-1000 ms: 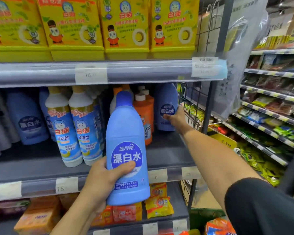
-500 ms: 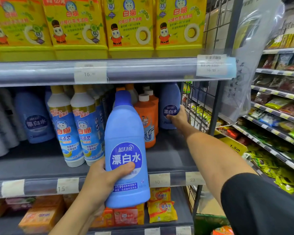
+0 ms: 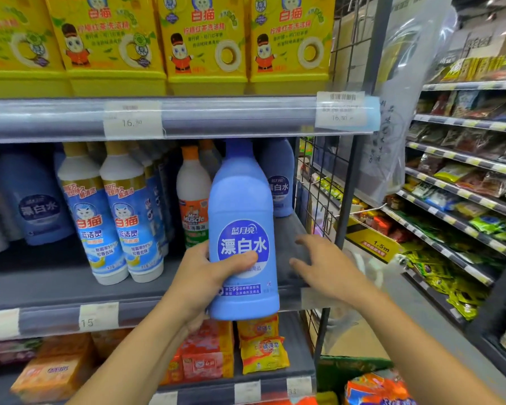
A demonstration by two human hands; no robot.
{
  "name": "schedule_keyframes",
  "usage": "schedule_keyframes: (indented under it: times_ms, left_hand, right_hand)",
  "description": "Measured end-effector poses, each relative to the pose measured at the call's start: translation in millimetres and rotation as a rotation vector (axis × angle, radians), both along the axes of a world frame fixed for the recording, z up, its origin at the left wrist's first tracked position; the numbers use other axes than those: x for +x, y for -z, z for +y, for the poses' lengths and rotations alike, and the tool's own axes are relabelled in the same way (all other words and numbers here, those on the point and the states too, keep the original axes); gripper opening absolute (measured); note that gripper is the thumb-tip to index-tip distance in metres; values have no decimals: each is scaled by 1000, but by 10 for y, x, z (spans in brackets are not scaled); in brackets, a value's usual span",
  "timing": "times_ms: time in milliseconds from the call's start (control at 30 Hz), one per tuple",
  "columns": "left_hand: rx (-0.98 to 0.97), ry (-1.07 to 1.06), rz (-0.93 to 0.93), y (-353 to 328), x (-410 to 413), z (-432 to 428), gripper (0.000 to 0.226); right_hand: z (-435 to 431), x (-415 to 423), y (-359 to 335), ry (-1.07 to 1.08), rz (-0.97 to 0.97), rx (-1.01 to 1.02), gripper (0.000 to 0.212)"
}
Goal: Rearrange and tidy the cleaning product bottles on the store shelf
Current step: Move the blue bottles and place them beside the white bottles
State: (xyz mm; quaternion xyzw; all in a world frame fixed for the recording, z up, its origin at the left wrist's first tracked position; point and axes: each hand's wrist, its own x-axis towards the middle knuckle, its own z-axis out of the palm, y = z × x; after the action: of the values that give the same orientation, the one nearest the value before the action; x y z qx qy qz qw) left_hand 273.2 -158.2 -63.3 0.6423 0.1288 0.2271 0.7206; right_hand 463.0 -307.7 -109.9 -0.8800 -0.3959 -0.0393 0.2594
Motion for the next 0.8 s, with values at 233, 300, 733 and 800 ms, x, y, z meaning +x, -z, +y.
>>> schedule_keyframes:
  times_ms: [233,300,733,800]
  left_hand:
    - [-4,67,6,-67,554,-102,29]
    - [-15,73,27,-22,731,-102,24]
    - [35,-5,70,186,1429,109,49]
    - [59,21,77,200,1444,124,46]
  right_hand:
    - [-406,-351,531,-65,-369,58,63]
    - [-355,-343,654,-45,-352,102,66]
    - [-293,-274,708,-25,-255,253,61]
    - [-297,-277,706,-28,-245,252,61]
